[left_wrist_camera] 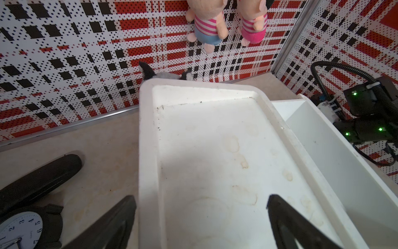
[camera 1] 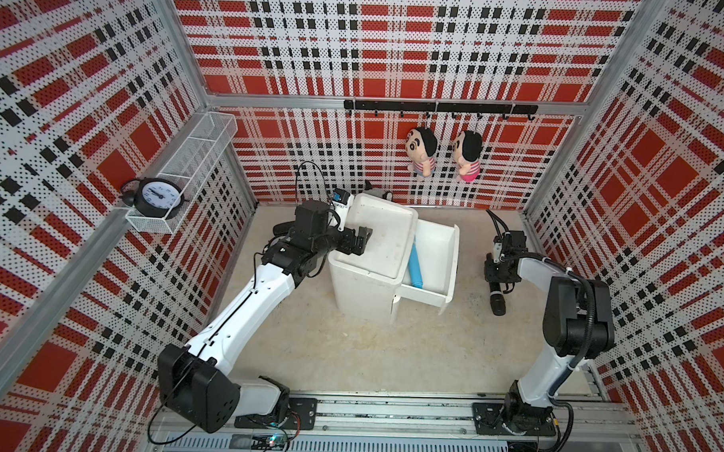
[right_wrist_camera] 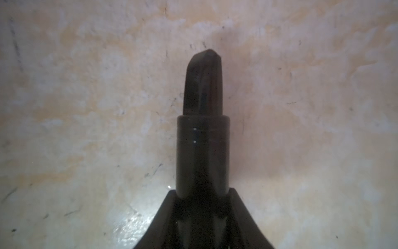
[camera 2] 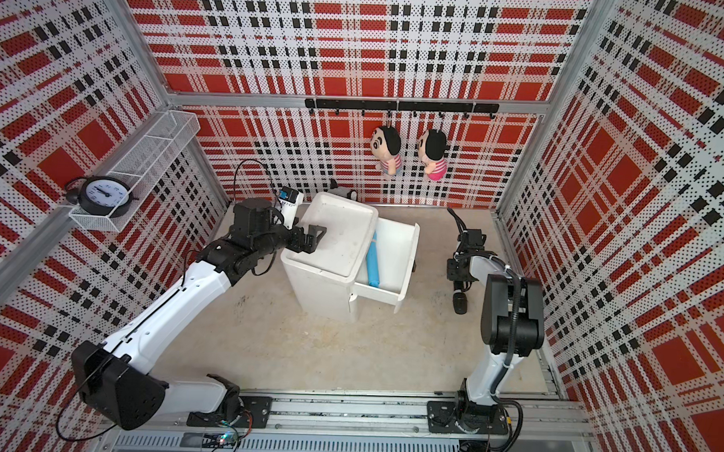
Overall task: Take the microphone out of the drawer
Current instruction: Place the microphone at the center of the board.
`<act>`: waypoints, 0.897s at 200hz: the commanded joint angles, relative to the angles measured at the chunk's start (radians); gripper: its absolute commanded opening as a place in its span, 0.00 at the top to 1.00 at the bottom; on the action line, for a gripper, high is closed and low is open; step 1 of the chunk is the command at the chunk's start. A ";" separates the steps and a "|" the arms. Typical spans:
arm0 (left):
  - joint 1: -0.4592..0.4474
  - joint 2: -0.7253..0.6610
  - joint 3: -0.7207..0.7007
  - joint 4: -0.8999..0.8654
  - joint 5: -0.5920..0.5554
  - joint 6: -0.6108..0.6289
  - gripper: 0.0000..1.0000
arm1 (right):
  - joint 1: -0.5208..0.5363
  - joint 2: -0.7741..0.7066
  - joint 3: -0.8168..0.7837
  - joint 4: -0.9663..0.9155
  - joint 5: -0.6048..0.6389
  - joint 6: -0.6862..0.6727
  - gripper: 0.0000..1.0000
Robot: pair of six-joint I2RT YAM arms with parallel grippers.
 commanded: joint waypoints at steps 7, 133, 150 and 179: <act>-0.007 -0.023 -0.015 0.003 -0.015 0.017 0.02 | -0.006 0.035 0.020 0.035 0.028 -0.043 0.95; -0.007 -0.005 -0.015 0.007 -0.015 0.017 0.02 | -0.006 0.002 0.053 -0.001 0.045 -0.022 0.15; -0.006 -0.003 -0.016 0.008 -0.016 0.017 0.02 | -0.006 -0.025 0.076 -0.023 0.035 -0.014 0.11; -0.005 -0.008 -0.019 0.008 -0.020 0.021 0.02 | -0.006 -0.085 0.123 -0.072 0.009 0.001 0.02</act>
